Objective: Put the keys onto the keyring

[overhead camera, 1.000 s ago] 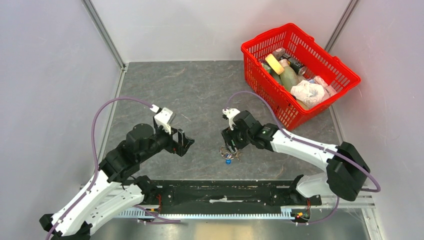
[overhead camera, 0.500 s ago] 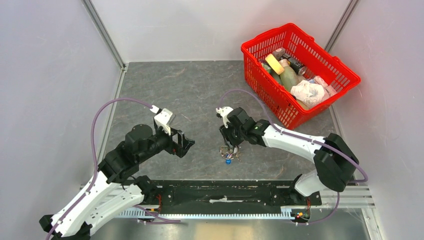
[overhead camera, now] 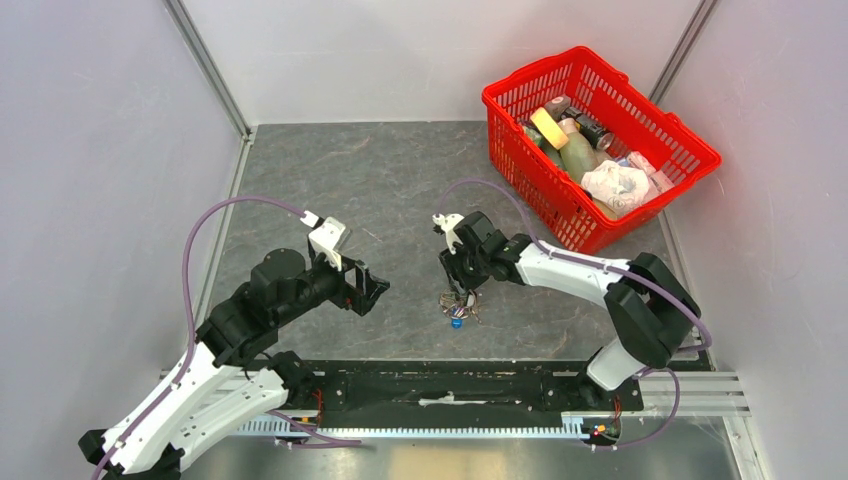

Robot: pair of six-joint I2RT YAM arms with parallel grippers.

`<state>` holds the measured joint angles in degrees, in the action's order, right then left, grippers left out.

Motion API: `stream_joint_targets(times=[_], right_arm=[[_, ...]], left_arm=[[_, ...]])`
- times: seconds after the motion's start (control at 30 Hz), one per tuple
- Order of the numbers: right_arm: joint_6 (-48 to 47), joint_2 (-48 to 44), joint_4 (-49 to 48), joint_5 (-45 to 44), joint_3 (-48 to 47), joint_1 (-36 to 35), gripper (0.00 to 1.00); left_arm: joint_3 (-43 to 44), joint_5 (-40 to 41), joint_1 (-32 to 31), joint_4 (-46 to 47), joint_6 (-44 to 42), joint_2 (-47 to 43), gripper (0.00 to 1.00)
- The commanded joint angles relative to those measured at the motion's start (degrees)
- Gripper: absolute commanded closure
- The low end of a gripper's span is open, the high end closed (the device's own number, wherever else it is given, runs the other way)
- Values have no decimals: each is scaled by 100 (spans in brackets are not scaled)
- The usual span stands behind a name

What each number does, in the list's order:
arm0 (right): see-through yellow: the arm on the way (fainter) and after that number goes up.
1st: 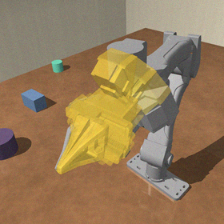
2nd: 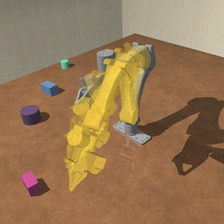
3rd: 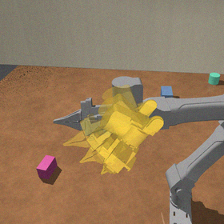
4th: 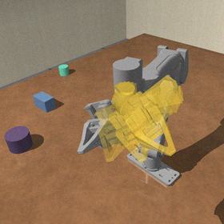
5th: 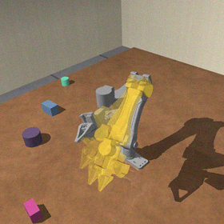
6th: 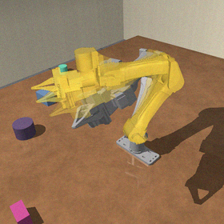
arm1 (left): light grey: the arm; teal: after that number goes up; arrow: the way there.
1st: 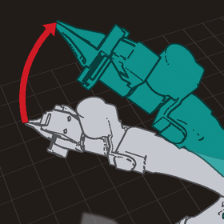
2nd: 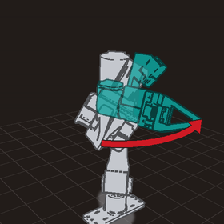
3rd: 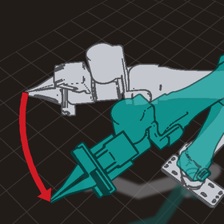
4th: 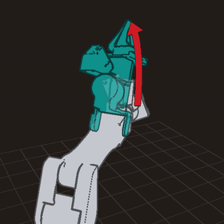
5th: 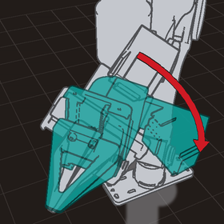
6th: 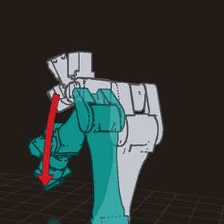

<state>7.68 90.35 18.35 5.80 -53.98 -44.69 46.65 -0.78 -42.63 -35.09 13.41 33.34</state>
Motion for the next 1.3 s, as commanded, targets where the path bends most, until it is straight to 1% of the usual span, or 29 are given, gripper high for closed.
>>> stream_joint_targets(times=[0.0,0.97,1.1,1.27], right_arm=[[23,119,-280,329,-270,76,53],[179,633,-454,748,-275,255,56],[193,490,-395,781,-276,243,57],[184,-39,-220,805,-164,199,56]], left_arm=[[-20,-124,-17,64,-95,-30,6],[-25,-86,-17,64,-111,46,6],[-17,-80,-13,55,-110,52,6],[-16,-70,-17,56,-110,62,6]])
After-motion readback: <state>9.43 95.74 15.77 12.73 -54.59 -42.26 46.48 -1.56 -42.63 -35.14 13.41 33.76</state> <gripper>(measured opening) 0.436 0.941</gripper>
